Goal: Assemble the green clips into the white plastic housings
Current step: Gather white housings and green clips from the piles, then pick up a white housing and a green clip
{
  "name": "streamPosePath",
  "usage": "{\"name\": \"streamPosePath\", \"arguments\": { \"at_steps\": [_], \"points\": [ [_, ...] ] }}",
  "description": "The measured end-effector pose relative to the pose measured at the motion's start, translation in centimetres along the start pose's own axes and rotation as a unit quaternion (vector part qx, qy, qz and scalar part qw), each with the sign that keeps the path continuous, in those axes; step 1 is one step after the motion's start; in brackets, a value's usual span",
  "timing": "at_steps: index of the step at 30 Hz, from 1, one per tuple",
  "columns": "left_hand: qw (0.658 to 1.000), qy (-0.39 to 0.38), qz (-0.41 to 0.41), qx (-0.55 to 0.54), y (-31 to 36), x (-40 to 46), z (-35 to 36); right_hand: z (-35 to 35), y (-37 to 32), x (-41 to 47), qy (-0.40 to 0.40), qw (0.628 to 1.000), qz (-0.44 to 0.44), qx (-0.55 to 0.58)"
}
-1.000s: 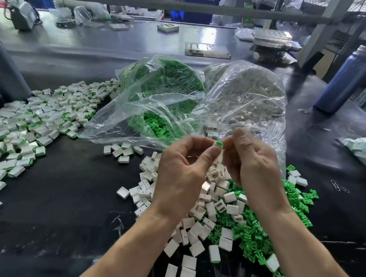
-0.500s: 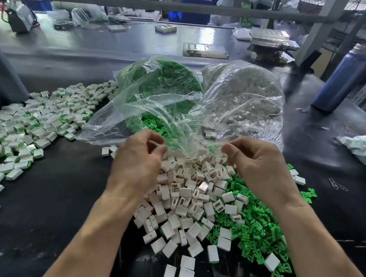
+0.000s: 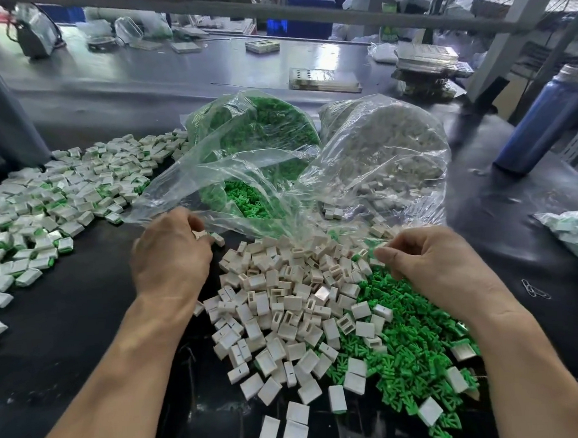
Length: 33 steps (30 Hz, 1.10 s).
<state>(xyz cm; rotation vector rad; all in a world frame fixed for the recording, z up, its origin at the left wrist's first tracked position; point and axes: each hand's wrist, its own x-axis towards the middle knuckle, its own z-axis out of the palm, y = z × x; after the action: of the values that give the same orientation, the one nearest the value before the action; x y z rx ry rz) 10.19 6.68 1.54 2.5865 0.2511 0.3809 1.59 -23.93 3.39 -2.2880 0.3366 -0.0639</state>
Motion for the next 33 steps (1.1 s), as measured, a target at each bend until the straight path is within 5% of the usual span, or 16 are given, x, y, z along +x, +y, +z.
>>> {"name": "streamPosePath", "arguments": {
  "at_steps": [9,19,26,33],
  "points": [
    [0.954,-0.166,0.170,-0.183,3.6,-4.1,0.4,-0.6,0.2,-0.5,-0.082,0.995,0.032,-0.046],
    [0.916,-0.185,0.346,-0.089,6.4,-7.0,2.8,0.3,0.6,-0.1,-0.048,0.994,0.027,-0.091],
    [0.925,-0.175,0.313,-0.126,6.7,-7.3,3.3,1.0,0.7,0.4,-0.036,0.994,0.012,-0.099],
    [0.906,-0.153,0.198,-0.342,6.1,-6.6,1.9,1.3,-0.1,0.0,-0.044,0.991,0.004,-0.128]
  ]
}}
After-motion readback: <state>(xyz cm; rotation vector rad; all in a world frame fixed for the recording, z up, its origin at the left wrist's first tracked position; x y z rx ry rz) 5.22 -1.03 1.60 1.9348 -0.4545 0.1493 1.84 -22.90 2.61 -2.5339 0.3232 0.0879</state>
